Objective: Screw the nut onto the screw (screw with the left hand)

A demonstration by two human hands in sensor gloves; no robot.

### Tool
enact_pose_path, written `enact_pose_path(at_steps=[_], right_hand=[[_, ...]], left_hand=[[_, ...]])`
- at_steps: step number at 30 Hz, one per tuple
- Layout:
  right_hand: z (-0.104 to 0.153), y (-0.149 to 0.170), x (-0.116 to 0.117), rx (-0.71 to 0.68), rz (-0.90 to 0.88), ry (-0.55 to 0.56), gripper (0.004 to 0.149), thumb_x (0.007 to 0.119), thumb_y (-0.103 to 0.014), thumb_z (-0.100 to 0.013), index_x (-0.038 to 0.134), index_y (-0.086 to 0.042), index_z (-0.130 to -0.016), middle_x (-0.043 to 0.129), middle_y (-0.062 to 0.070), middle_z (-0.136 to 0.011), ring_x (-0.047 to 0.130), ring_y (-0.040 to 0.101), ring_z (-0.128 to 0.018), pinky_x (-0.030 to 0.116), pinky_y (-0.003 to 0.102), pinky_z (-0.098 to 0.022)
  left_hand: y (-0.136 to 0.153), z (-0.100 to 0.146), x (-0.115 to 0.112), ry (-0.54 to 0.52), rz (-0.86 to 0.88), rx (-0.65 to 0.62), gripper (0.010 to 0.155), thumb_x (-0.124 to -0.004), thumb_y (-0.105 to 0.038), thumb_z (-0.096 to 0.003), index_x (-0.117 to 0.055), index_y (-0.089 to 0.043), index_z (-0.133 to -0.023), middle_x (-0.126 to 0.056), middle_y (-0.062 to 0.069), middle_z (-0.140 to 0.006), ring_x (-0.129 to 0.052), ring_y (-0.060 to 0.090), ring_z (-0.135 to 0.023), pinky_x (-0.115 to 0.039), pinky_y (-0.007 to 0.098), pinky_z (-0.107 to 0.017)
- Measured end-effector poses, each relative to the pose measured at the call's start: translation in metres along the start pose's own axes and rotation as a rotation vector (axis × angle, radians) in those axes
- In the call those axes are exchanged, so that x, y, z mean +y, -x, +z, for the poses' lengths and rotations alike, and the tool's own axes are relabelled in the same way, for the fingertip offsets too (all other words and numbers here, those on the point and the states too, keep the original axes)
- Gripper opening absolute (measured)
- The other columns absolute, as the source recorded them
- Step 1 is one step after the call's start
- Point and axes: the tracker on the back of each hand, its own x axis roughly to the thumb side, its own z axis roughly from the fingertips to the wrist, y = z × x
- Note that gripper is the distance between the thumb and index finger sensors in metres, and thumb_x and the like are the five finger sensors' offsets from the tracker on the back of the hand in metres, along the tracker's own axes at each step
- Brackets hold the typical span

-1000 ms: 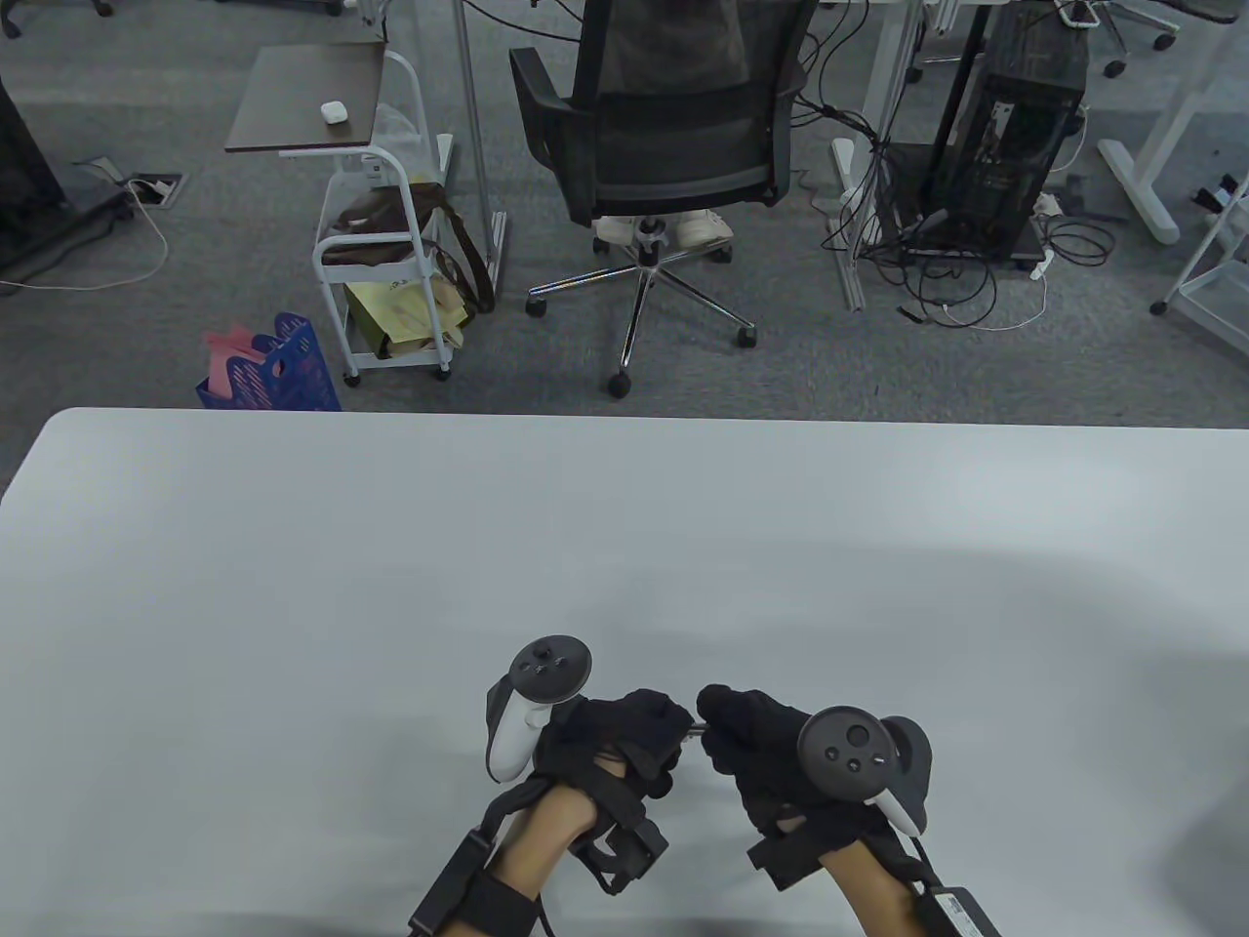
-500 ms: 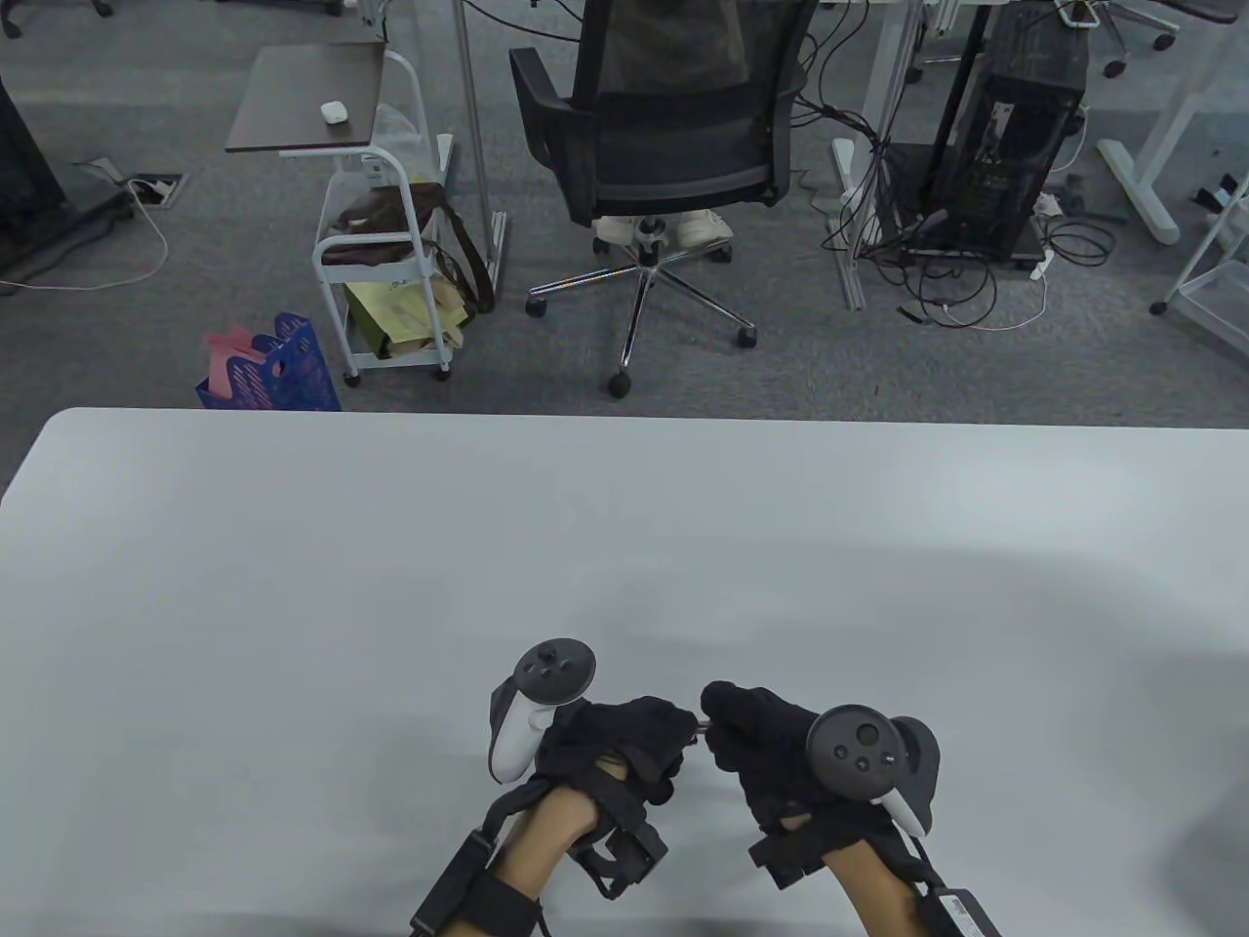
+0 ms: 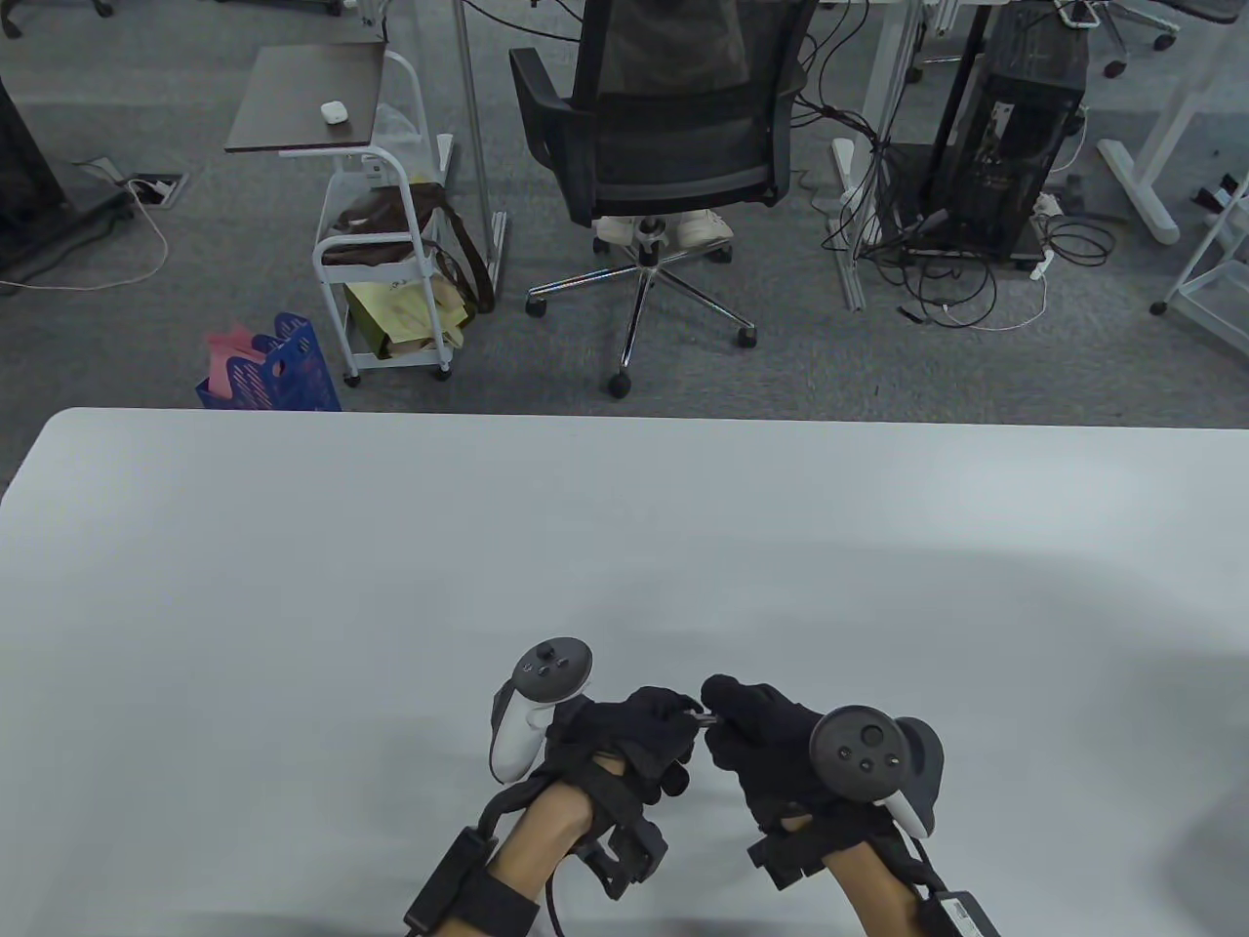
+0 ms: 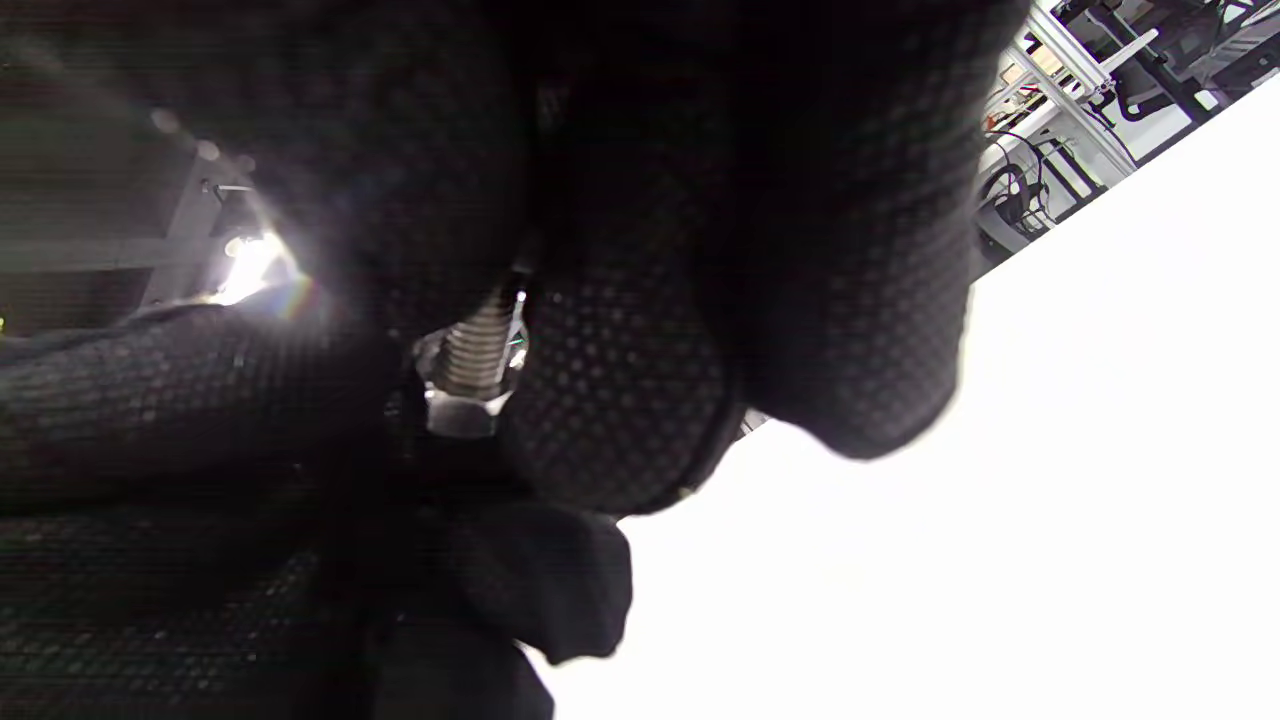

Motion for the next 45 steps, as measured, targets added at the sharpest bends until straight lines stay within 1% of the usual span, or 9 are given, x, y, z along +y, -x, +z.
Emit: enact_pose_path(at_steps=[5,12,15,18,25,29,36,40,45], right_hand=[[0.001,-0.004,0.001,-0.024,0.042,0.0,0.048,0.094,-0.033,-0.031,0.09,-0.018,-0.077,0.103,0.007,-0.065,0.121,0.013,-0.033,0.106,0.034,-0.031],[0.001,-0.011,-0.007,-0.075,0.121,0.025,0.048,0.095,-0.034,-0.03,0.091,-0.018,-0.075,0.105,0.005,-0.062,0.121,0.013,-0.031,0.106,0.035,-0.029],[0.001,-0.009,-0.007,-0.064,0.107,0.031,0.048,0.095,-0.034,-0.03,0.091,-0.017,-0.075,0.105,0.005,-0.062,0.121,0.013,-0.03,0.106,0.035,-0.029],[0.002,-0.009,-0.009,-0.065,0.108,0.038,0.048,0.094,-0.035,-0.03,0.091,-0.018,-0.075,0.106,0.005,-0.061,0.121,0.013,-0.03,0.106,0.036,-0.029],[0.002,-0.009,-0.009,-0.071,0.101,0.045,0.048,0.094,-0.035,-0.03,0.091,-0.018,-0.074,0.107,0.004,-0.06,0.121,0.011,-0.029,0.106,0.035,-0.029],[0.003,-0.009,-0.009,-0.079,0.136,0.043,0.048,0.094,-0.036,-0.03,0.091,-0.018,-0.074,0.107,0.004,-0.059,0.121,0.011,-0.029,0.106,0.035,-0.028],[0.003,-0.008,-0.006,-0.068,0.11,0.024,0.048,0.094,-0.036,-0.029,0.09,-0.018,-0.073,0.106,0.004,-0.059,0.12,0.011,-0.029,0.105,0.036,-0.029],[0.003,-0.01,-0.006,-0.073,0.113,0.039,0.048,0.094,-0.036,-0.029,0.09,-0.019,-0.073,0.106,0.003,-0.059,0.12,0.011,-0.028,0.105,0.035,-0.029],[0.003,-0.009,-0.004,-0.076,0.143,0.01,0.048,0.094,-0.037,-0.029,0.09,-0.019,-0.073,0.107,0.003,-0.059,0.12,0.011,-0.028,0.105,0.036,-0.028]], left_hand=[[-0.003,0.002,0.003,-0.072,-0.052,-0.012,0.057,-0.072,-0.041,-0.0437,-0.078,-0.001,-0.085,-0.085,0.029,-0.073,-0.091,0.048,-0.048,-0.073,0.058,-0.036],[-0.009,0.008,0.005,-0.037,-0.021,-0.045,0.072,-0.07,-0.047,-0.044,-0.06,-0.003,-0.1,-0.075,0.03,-0.084,-0.086,0.048,-0.058,-0.071,0.057,-0.042],[-0.01,0.009,0.007,-0.109,-0.086,-0.049,0.061,-0.071,-0.042,-0.0436,-0.081,-0.001,-0.088,-0.084,0.032,-0.076,-0.09,0.051,-0.051,-0.073,0.06,-0.038],[-0.012,0.007,0.003,-0.076,-0.111,-0.053,0.054,-0.072,-0.037,-0.0439,-0.079,-0.001,-0.085,-0.084,0.029,-0.075,-0.091,0.049,-0.05,-0.073,0.058,-0.037],[-0.005,0.005,0.003,-0.028,-0.056,-0.04,0.069,-0.069,-0.044,-0.0449,-0.061,-0.003,-0.1,-0.073,0.032,-0.086,-0.086,0.049,-0.059,-0.07,0.058,-0.043],[-0.009,0.005,0.002,-0.055,-0.079,-0.062,0.056,-0.071,-0.039,-0.0441,-0.082,0.0,-0.083,-0.084,0.031,-0.076,-0.09,0.049,-0.05,-0.073,0.058,-0.037],[-0.005,0.005,0.003,-0.008,-0.036,-0.058,0.068,-0.069,-0.043,-0.0449,-0.06,-0.002,-0.099,-0.073,0.03,-0.085,-0.085,0.048,-0.059,-0.07,0.057,-0.043],[-0.007,0.006,0.005,-0.08,-0.093,-0.053,0.059,-0.071,-0.041,-0.0439,-0.084,0.002,-0.083,-0.085,0.033,-0.074,-0.09,0.052,-0.048,-0.072,0.06,-0.036],[-0.01,0.005,0.001,-0.014,-0.167,-0.049,0.055,-0.071,-0.034,-0.0445,-0.072,0.0,-0.088,-0.077,0.03,-0.08,-0.087,0.048,-0.054,-0.071,0.058,-0.04]])
